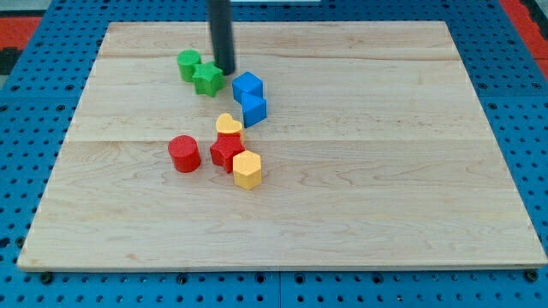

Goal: Push the green star to the left

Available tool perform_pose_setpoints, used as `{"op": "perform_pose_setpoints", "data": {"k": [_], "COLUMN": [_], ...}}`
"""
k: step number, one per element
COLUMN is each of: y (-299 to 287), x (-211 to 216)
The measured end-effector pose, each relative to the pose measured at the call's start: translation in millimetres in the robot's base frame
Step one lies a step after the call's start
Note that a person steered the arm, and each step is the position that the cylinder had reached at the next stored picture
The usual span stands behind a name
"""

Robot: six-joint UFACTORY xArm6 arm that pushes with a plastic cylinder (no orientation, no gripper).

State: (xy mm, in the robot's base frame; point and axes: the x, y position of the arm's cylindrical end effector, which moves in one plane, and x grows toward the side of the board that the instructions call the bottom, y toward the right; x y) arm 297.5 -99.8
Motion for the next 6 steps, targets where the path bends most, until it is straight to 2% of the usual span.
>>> {"op": "perform_pose_setpoints", "data": {"k": [1,2,3,4,5,6], "y": [-64.6,-20.3,26.7,-7.9,-33.7,-35.2], "x": [13.3,-6.5,-8.1,32.0,37.6,13.9]}}
